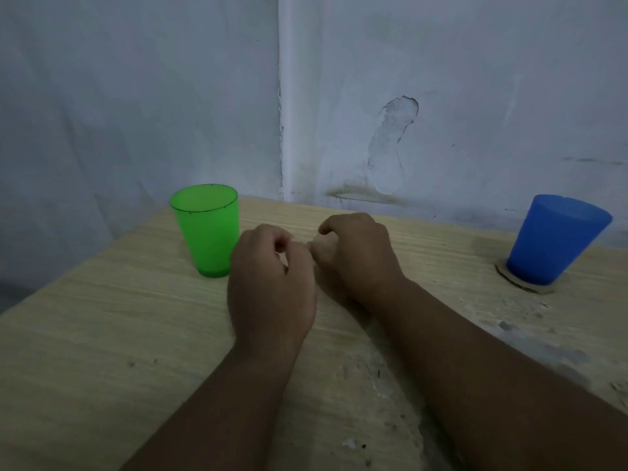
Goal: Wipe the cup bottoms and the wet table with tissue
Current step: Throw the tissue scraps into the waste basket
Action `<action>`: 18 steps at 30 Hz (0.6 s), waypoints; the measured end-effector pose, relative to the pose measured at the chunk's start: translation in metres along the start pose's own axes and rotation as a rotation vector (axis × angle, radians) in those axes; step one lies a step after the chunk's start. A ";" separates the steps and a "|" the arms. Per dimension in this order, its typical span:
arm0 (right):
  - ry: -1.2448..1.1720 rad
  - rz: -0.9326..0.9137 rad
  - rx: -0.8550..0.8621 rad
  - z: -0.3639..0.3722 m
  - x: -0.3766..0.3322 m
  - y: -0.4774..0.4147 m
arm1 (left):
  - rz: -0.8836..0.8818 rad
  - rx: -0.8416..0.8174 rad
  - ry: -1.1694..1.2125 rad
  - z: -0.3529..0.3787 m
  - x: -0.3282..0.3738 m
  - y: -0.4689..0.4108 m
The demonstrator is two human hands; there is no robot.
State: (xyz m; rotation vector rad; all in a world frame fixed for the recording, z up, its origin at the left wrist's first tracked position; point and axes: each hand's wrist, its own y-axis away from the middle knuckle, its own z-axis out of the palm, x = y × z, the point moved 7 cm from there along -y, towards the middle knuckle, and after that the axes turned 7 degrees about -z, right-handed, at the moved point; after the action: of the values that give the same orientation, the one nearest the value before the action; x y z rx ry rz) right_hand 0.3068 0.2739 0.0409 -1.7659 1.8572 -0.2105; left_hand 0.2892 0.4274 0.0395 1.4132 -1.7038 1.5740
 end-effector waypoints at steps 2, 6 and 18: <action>-0.083 -0.062 0.007 0.003 -0.023 -0.003 | 0.067 0.199 0.087 -0.023 0.004 -0.001; -0.355 -0.090 -0.057 0.018 -0.059 -0.005 | 0.043 0.477 0.145 -0.059 -0.009 -0.009; -0.718 0.015 -0.177 0.063 -0.100 -0.019 | -0.577 0.031 -0.263 -0.062 -0.083 -0.051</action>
State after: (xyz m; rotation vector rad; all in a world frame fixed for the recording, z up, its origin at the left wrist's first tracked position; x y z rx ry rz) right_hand 0.3523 0.3835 0.0262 -1.6356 1.3832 0.5438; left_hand 0.3461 0.5242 0.0111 1.9726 -1.2282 1.1343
